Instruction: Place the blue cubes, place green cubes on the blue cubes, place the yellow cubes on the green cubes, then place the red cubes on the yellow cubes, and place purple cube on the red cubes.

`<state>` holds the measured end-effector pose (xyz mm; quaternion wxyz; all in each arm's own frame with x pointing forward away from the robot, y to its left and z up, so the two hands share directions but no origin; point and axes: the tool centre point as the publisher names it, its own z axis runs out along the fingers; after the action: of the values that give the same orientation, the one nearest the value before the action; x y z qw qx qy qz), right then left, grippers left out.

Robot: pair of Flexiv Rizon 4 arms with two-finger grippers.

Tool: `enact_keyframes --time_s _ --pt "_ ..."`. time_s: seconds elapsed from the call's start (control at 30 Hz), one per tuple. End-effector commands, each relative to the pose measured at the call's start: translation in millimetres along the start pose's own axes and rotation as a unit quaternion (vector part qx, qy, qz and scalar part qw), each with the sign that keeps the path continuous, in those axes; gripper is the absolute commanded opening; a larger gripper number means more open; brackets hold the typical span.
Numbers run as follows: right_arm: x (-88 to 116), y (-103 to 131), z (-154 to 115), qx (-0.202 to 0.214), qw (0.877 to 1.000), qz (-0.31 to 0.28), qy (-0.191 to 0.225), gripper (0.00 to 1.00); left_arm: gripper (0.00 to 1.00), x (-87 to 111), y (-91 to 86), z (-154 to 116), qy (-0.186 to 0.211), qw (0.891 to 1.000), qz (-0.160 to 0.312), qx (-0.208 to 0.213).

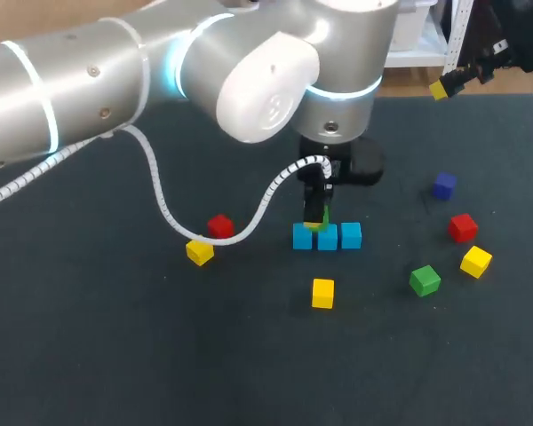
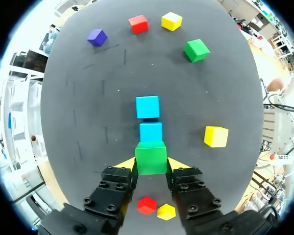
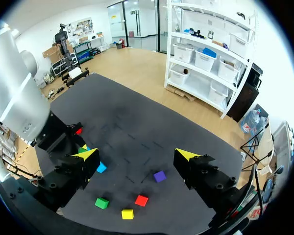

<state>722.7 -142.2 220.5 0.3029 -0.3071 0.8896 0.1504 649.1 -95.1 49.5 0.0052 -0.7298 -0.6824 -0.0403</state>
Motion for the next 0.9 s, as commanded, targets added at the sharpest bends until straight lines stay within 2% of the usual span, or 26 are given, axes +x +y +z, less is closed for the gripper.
enact_keyframes --time_s 0.03,0.17,0.5,0.9 --pt "0.5 0.5 -0.3 0.001 1.000 0.000 0.000 1.00 0.00 5.1 4.6 4.4 -0.011 1.000 0.002 0.002" --pt "0.5 0.5 -0.3 0.001 1.000 0.000 0.000 1.00 0.00 8.5 5.3 4.7 -0.032 0.999 0.009 -0.003" --pt "0.5 0.5 -0.3 0.001 1.000 0.000 0.000 1.00 0.03 10.9 -1.8 2.1 -0.036 0.999 0.029 -0.002" --pt "0.5 0.5 -0.3 0.001 1.000 0.000 0.000 1.00 0.05 5.1 -1.4 9.0 -0.039 0.999 0.029 0.007"
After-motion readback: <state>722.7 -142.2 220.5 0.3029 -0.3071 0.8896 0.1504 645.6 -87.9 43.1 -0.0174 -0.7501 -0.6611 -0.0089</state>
